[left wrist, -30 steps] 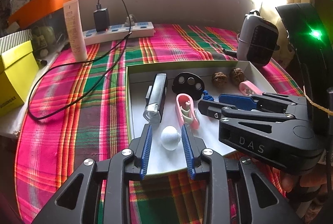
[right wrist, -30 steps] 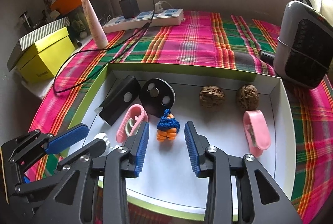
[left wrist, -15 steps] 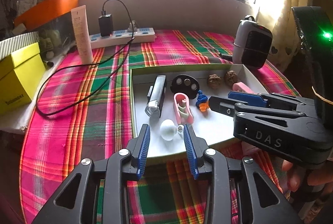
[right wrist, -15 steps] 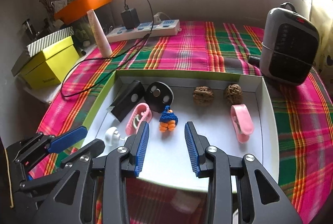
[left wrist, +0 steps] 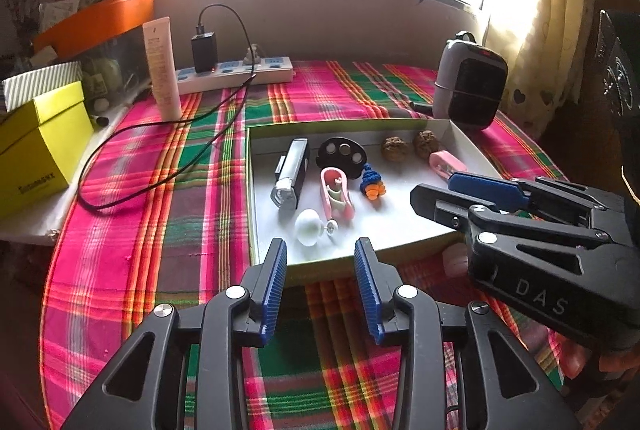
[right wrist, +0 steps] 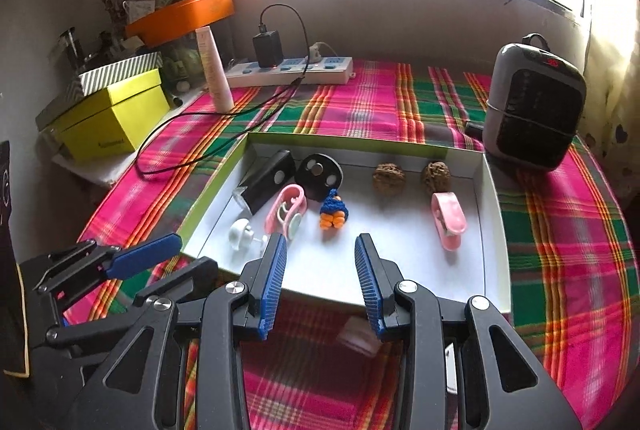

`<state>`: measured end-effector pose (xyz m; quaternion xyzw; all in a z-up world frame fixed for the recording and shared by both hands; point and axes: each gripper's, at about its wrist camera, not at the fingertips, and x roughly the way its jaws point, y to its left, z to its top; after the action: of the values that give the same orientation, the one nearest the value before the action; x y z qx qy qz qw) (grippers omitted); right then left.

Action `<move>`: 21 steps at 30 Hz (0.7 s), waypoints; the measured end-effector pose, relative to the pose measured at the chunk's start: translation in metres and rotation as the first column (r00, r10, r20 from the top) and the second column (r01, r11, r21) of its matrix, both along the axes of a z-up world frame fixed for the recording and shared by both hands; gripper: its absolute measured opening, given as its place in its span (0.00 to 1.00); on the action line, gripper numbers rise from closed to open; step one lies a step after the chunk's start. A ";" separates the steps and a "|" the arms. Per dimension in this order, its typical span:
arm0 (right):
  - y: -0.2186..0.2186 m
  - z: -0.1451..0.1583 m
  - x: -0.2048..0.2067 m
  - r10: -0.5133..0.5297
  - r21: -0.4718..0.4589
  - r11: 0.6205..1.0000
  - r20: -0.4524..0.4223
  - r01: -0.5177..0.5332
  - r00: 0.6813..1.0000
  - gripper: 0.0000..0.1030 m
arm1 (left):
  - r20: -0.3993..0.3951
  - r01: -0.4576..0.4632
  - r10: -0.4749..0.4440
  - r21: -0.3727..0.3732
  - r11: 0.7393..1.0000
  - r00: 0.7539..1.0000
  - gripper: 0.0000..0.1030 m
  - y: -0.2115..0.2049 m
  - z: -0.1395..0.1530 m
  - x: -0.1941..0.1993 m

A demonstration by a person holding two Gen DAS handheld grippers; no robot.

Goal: Organize objects
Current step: 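Withdraw both open tools from the box toward the jar and spool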

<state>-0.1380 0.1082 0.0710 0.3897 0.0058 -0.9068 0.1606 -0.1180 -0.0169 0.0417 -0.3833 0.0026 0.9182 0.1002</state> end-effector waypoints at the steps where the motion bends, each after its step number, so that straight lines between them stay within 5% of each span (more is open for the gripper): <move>1: 0.001 0.000 0.002 0.000 -0.003 1.000 -0.001 0.000 1.000 0.36 | 0.001 -0.002 0.002 0.000 1.000 1.000 0.33 0.000 0.000 0.001; 21: 0.039 0.007 0.044 -0.062 0.012 0.998 -0.059 0.063 0.996 0.36 | 0.005 0.049 -0.049 0.005 0.999 0.999 0.33 0.023 0.003 0.019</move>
<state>-0.0941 0.1476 0.0778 0.3638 0.0044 -0.9225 0.1292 -0.0993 0.0061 0.0444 -0.3853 0.0095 0.9145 0.1234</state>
